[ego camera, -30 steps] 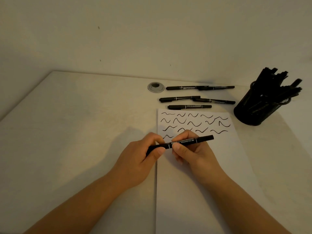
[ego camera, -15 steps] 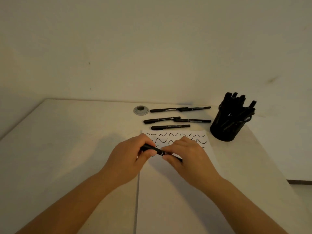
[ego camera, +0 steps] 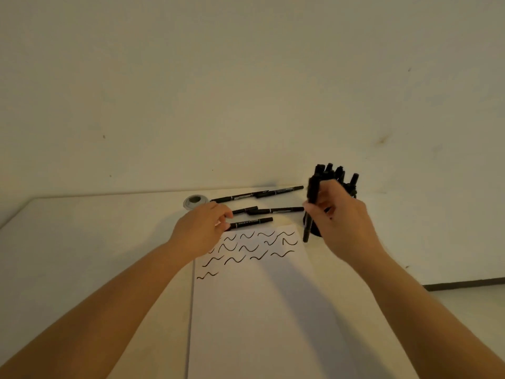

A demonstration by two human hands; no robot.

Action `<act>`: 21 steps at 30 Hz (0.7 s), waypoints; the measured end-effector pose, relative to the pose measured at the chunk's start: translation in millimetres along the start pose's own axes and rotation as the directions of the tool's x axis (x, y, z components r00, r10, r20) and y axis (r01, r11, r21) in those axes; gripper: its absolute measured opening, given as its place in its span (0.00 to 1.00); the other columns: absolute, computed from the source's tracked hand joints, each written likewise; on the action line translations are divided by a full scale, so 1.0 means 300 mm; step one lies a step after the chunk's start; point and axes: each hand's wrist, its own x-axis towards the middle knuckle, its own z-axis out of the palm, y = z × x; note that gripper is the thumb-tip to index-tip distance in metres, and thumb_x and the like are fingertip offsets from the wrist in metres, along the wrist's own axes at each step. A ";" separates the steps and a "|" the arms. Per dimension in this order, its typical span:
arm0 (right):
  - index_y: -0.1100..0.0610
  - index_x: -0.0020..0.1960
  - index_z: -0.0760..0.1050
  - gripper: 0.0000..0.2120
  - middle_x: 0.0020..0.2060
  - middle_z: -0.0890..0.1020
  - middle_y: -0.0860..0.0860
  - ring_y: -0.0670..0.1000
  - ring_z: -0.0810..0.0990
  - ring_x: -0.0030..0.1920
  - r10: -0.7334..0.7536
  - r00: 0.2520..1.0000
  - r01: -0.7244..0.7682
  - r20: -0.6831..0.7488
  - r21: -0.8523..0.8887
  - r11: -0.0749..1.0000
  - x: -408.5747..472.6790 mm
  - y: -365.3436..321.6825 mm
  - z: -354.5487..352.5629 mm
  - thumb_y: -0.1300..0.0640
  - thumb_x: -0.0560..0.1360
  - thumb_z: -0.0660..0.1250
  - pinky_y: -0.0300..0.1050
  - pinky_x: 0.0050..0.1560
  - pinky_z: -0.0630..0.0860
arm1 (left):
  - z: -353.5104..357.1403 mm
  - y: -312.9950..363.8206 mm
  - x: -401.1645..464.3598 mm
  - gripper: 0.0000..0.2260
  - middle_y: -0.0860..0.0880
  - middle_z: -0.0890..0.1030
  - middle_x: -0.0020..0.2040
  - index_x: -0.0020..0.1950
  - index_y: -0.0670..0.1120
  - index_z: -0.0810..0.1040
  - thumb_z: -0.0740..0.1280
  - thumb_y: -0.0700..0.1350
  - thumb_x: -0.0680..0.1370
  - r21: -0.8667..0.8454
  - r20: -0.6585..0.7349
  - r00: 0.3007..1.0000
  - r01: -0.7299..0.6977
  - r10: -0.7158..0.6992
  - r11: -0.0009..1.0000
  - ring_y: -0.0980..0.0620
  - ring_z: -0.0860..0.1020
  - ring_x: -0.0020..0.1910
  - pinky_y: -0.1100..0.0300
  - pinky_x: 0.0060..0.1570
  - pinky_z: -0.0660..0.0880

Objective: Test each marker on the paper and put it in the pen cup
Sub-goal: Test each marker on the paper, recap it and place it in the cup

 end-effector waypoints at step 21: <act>0.49 0.71 0.61 0.29 0.41 0.72 0.51 0.56 0.73 0.44 -0.058 0.974 0.000 -0.217 -0.258 0.966 0.108 0.096 0.002 0.63 0.74 0.64 0.50 0.47 0.70 | 0.098 -0.032 0.103 0.09 0.49 0.75 0.51 0.52 0.48 0.72 0.60 0.51 0.78 0.320 0.141 0.988 0.015 -0.064 0.947 0.49 0.74 0.48 0.56 0.42 0.71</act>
